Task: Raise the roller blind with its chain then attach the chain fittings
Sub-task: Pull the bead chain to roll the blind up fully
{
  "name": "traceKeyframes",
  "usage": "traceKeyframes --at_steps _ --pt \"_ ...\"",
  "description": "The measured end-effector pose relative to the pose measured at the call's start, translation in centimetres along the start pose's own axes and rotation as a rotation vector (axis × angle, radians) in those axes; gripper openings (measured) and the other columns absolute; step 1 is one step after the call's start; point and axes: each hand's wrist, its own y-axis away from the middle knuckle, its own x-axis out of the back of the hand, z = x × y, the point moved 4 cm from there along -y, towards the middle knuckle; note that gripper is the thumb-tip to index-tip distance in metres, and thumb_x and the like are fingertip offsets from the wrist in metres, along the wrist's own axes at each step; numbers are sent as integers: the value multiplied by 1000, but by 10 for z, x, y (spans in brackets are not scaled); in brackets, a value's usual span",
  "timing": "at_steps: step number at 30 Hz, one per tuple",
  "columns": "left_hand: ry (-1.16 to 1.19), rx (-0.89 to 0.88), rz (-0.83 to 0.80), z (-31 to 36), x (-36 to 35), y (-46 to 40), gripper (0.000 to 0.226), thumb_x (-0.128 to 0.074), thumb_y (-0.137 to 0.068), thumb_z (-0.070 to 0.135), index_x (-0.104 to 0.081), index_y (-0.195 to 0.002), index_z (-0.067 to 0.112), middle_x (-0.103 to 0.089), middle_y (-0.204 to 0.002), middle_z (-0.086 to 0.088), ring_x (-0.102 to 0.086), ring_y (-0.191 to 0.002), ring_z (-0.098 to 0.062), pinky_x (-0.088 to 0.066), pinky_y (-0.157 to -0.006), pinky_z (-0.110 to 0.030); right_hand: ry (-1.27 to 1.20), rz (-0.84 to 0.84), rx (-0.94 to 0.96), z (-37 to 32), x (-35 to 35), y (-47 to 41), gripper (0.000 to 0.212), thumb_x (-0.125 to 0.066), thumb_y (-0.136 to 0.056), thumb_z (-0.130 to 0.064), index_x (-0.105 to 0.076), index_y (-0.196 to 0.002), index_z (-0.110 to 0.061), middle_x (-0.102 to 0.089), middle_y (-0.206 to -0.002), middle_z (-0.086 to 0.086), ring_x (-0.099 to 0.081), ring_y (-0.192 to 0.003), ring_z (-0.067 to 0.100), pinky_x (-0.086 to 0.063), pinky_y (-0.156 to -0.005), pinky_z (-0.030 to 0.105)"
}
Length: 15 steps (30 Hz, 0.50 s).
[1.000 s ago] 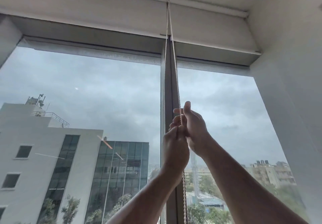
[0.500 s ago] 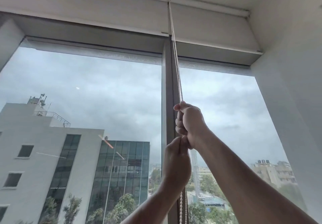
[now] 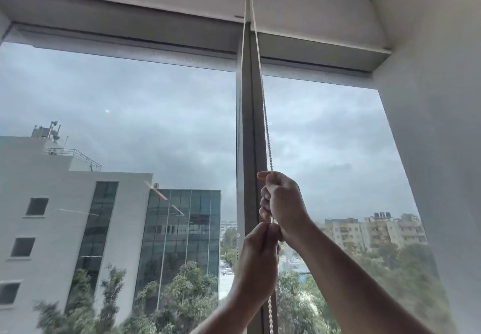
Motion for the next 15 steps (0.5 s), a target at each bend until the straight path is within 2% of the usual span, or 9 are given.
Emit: traceKeyframes --at_steps 3,6,9,15 --pt "1 26 -18 -14 -2 23 34 -46 -103 26 -59 -72 30 -41 -53 2 -30 -44 -13 -25 -42 -31 16 17 -19 26 13 19 18 -36 -104 -6 -54 -105 -8 -40 -56 -3 -32 -39 8 -28 -40 22" --pt "8 79 -36 -29 -4 46 24 -46 -103 22 -64 -88 24 -46 -51 -1 -34 -39 -9 -31 -38 -26 118 30 -22 52 26 39 16 -39 -103 -6 -55 -103 -8 -45 -63 1 -38 -47 11 -34 -43 25" --pt "-10 155 -38 -49 -4 68 27 -48 -102 19 -62 -80 18 -55 -53 1 -45 -42 -8 -43 -43 -28 186 22 -21 76 36 58 14 -42 -103 -7 -56 -104 -6 -50 -63 4 -44 -47 12 -40 -45 26" --pt "16 300 -61 -96 -4 116 26 -52 -101 22 -63 -78 16 -62 -58 -3 -54 -49 -17 -48 -47 -32 238 6 -59 127 54 97 9 -50 -100 -7 -58 -101 -11 -58 -66 7 -54 -54 14 -49 -51 23"
